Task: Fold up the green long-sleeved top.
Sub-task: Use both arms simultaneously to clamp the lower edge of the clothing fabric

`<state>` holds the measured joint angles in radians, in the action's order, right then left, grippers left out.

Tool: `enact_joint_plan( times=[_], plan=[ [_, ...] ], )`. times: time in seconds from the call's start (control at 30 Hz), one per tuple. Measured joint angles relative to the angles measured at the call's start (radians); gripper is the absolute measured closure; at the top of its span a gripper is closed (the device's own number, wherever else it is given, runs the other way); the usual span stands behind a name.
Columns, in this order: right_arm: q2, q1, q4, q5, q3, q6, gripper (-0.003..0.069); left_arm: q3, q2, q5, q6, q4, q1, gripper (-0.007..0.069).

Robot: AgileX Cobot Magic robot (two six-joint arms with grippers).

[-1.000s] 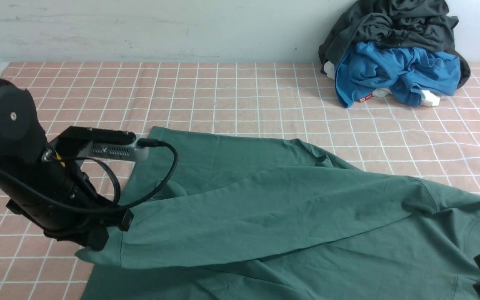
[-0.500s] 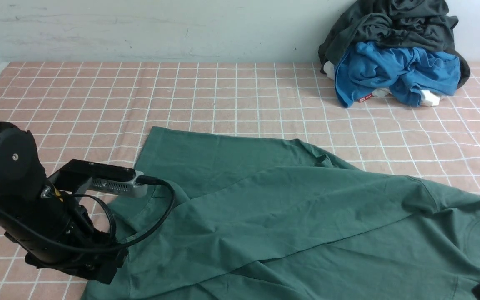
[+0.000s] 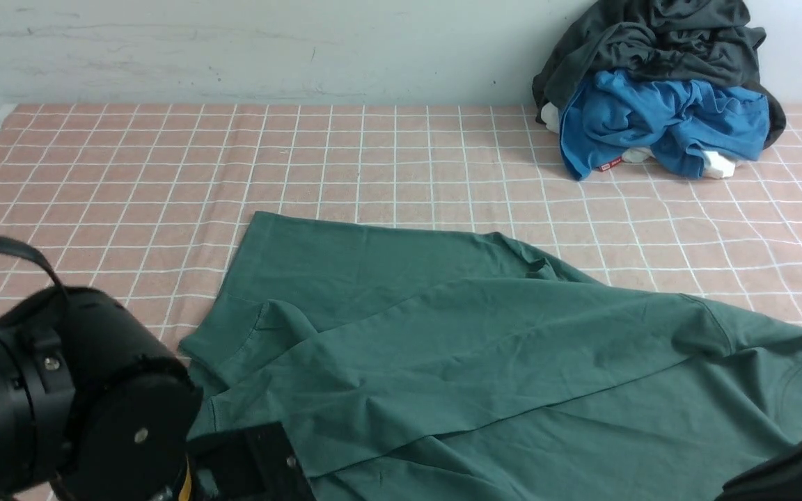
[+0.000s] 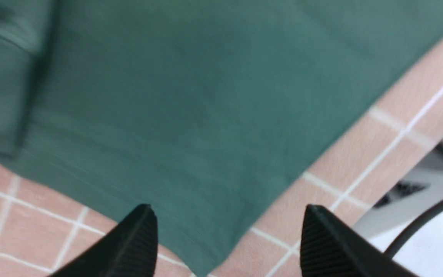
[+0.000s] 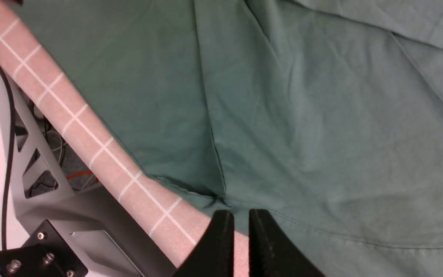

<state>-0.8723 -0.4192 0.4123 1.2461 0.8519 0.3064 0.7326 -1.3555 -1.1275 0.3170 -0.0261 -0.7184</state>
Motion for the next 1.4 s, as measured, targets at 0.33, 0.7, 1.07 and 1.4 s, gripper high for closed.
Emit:
enact_joint_plan(
  times=[0.33, 0.7, 1.07, 1.4],
  plan=[
    [0.075, 0.000, -0.011, 0.009, 0.000, 0.004, 0.0606, -0.305, 0.012, 0.300, 0.277, 0.034, -0.006, 0.0162],
    [0.075, -0.051, -0.017, 0.009, 0.001, 0.004, 0.0606, -0.324, 0.053, 0.378, 0.246, -0.033, -0.008, 0.0162],
    [0.075, -0.056, -0.020, 0.009, 0.001, 0.004, 0.0606, -0.325, 0.095, 0.427, 0.204, -0.097, -0.008, 0.0162],
    [0.075, -0.056, -0.020, 0.009, 0.001, 0.004, 0.0606, -0.318, 0.043, 0.418, 0.256, -0.085, -0.008, 0.0162]
  ],
)
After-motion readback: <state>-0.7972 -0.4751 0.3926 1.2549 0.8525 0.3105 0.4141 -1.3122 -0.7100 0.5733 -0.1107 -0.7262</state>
